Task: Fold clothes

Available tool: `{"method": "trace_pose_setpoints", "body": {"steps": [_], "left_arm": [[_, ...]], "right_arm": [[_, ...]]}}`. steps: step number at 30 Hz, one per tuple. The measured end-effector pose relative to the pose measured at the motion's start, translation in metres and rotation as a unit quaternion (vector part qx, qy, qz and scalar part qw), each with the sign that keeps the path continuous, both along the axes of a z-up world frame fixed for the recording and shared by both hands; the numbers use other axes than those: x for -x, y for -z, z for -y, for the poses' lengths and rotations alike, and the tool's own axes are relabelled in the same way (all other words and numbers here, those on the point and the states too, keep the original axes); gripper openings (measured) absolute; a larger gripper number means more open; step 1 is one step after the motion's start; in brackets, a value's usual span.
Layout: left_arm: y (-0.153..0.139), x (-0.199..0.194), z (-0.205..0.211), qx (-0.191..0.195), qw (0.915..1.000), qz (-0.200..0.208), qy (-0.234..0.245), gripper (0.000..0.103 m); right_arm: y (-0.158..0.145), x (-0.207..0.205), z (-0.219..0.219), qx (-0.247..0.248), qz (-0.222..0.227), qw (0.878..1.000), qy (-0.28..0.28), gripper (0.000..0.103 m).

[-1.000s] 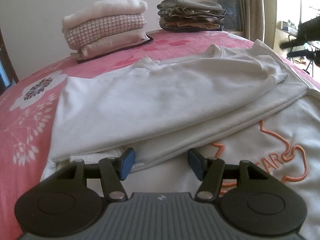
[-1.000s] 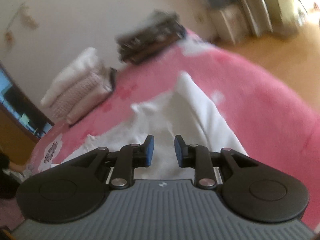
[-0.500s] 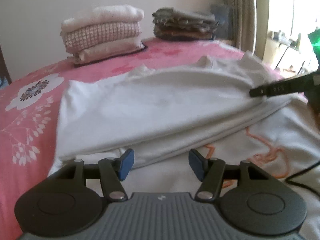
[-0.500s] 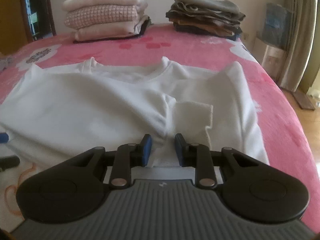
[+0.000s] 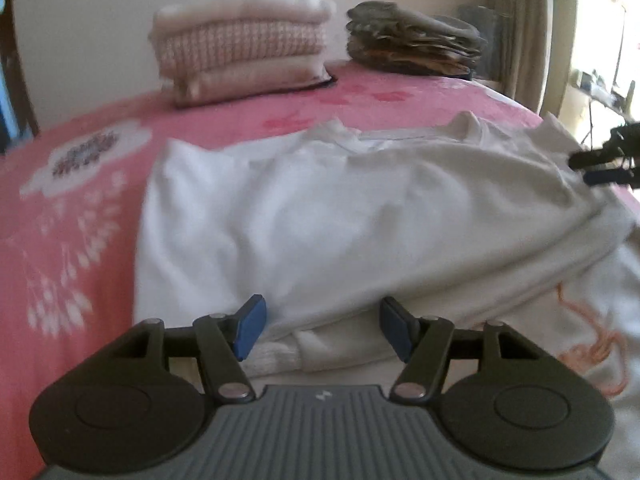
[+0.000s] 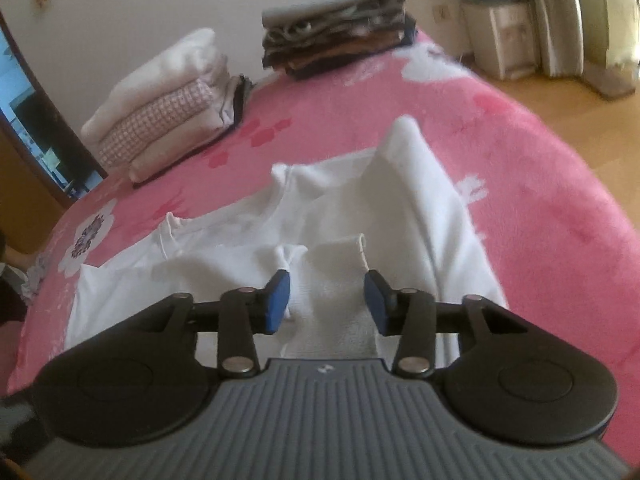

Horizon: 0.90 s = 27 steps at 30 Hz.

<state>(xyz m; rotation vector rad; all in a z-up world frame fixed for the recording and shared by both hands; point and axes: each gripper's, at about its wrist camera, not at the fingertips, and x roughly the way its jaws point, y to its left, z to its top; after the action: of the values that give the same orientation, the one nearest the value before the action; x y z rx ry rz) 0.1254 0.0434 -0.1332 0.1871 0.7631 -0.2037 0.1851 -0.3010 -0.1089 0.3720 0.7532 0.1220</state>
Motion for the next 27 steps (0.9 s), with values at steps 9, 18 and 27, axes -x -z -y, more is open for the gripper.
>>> {"method": "trace_pose_setpoints", "body": {"steps": [9,18,27], "left_arm": [[0.004,0.007,0.003,-0.02,0.9996,0.015,0.014,0.07],[-0.013,0.007,-0.003,0.025,0.9996,0.015,0.008,0.068],[-0.006,0.005,-0.006,0.029,0.9996,0.002,-0.002,0.069]], "right_arm": [[0.01,-0.012,-0.008,0.019,-0.023,0.999,-0.014,0.007],[-0.021,0.028,-0.002,0.057,0.054,0.997,0.004,0.002],[0.008,0.033,0.002,0.09,0.022,0.995,0.022,0.003]]}}
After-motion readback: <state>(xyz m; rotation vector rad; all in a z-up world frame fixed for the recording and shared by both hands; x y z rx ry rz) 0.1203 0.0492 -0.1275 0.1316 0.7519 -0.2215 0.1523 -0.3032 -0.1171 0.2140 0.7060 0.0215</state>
